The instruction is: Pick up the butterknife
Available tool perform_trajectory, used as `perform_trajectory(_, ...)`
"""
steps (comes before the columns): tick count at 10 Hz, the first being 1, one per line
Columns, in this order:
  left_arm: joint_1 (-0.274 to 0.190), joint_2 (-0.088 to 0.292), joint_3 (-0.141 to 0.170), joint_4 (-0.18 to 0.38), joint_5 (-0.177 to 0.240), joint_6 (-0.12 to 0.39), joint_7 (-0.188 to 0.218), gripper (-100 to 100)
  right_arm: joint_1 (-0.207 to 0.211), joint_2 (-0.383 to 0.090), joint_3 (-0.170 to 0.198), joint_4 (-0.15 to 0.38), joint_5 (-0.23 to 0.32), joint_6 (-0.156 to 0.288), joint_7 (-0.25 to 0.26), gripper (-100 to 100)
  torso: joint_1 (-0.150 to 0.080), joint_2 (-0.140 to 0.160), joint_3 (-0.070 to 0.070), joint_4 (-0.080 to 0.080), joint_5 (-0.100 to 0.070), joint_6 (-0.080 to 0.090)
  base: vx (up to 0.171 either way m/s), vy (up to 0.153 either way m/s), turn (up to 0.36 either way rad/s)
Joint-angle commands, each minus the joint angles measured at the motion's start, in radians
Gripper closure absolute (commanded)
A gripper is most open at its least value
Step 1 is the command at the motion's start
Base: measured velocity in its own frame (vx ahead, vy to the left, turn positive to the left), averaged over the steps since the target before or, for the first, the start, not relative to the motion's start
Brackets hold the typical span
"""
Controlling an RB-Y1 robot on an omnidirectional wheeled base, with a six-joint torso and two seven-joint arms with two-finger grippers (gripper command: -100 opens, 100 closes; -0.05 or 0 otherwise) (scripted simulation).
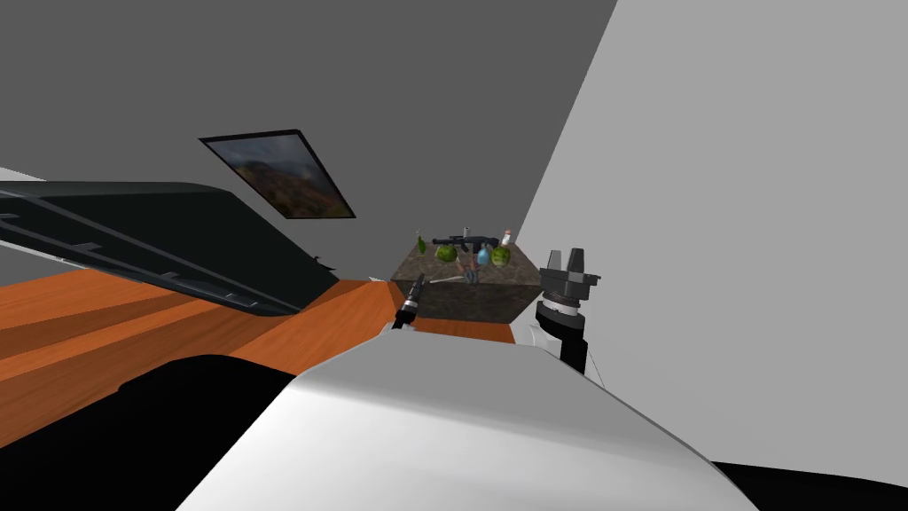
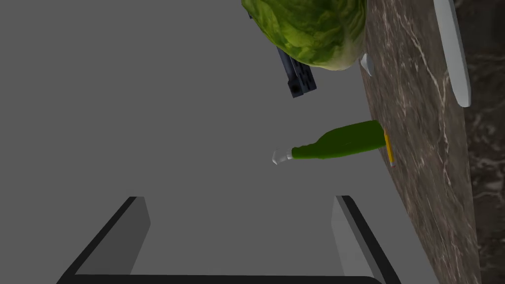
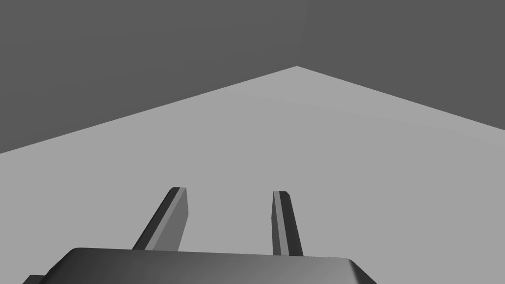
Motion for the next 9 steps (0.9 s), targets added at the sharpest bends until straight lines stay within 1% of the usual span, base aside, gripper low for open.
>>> perform_trajectory(1,-0.015,-0.003,-0.003,0.05,0.006,-0.013,0.008,-100,0.0,0.0,0.0,0.0,0.0,0.0,0.0,0,0.0,0.0,0.0,0.0,0.0,0.0,0.0,-0.006,-0.023)
perform_trajectory(4,-0.048,-0.011,-0.015,0.144,0.023,-0.038,0.039,-100,0.0,0.0,0.0,0.0,0.0,0.0,0.0,0,-0.001,-0.001,0.0,0.0,0.0,0.0,0.007,-0.019,-0.035)
perform_trajectory(5,-0.048,-0.011,-0.015,0.154,0.023,-0.038,0.039,-100,0.0,0.0,0.0,0.0,0.0,0.0,0.0,0,-0.002,-0.001,-0.001,0.0,0.0,0.0,0.013,-0.017,-0.02)
perform_trajectory(6,-0.059,-0.013,-0.018,0.185,0.029,-0.047,0.05,-100,0.0,0.0,0.0,0.0,0.0,0.0,0.0,0,-0.001,-0.001,-0.001,0.0,0.0,0.0,0.013,-0.016,-0.028)
perform_trajectory(7,-0.059,-0.013,-0.018,0.187,0.029,-0.047,0.05,-100,0.0,0.0,0.0,0.0,0.0,0.0,0.0,0,-0.001,-0.001,-0.001,0.0,0.0,0.0,0.01,-0.013,-0.013)
perform_trajectory(9,-0.082,-0.019,-0.026,0.251,0.042,-0.063,0.074,-100,0.0,0.0,0.0,0.0,0.0,0.0,0.0,0,-0.001,-0.001,-0.001,0.0,0.0,0.0,0.017,-0.022,-0.034)
